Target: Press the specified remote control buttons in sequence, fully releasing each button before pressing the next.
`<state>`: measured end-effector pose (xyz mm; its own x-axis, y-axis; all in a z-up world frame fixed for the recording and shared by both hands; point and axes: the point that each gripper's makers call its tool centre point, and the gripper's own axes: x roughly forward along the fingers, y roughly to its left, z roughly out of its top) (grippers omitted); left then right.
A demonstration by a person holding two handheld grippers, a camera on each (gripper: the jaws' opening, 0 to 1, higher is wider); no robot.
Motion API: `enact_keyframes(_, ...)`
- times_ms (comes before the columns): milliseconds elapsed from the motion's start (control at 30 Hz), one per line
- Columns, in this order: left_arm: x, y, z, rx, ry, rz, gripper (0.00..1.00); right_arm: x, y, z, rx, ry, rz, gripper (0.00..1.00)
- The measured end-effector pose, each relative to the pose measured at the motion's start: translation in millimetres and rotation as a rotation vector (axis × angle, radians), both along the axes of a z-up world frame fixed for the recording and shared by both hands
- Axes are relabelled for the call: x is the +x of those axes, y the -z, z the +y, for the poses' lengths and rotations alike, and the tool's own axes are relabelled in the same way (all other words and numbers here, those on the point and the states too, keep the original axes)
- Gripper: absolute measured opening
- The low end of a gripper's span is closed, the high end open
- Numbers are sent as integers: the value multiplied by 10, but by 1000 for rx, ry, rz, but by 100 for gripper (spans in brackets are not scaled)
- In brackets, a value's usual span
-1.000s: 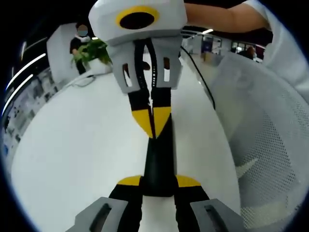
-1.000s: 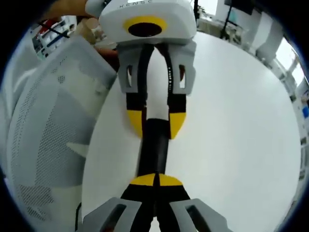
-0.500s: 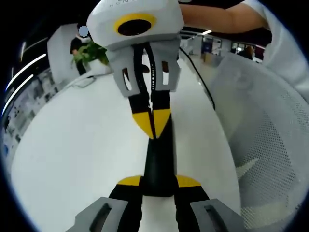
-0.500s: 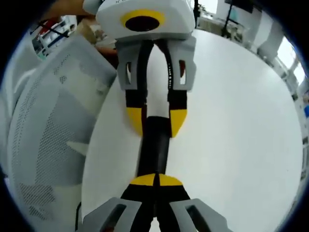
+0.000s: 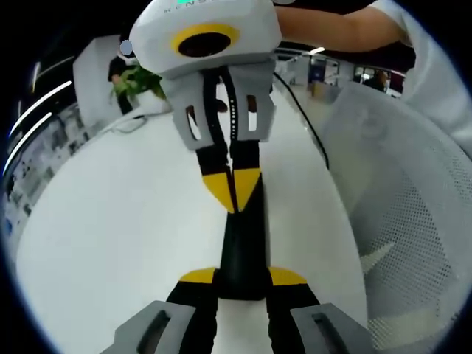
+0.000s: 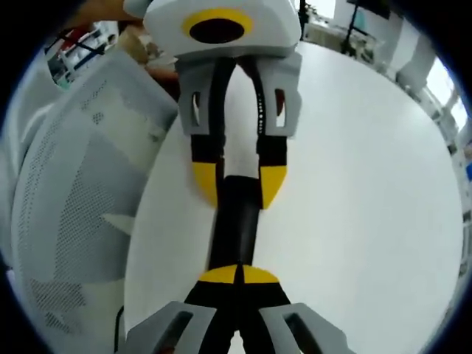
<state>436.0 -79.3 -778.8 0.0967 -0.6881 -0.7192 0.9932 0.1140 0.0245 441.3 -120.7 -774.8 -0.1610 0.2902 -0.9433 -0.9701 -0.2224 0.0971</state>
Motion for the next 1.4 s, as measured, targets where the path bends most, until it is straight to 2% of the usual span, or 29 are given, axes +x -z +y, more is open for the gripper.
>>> enact_keyframes(567,-2,-4,-4,11,2,1,23,1,-27,2,30,38,0,0)
enact_keyframes(867,-1,-6,-4,13,2,-2,23,10,-113,-5,42,32,-36,0)
enact_keyframes(1400,3,-1,5,15,4,-4,23,-57,-155,-26,30,14,-40,0)
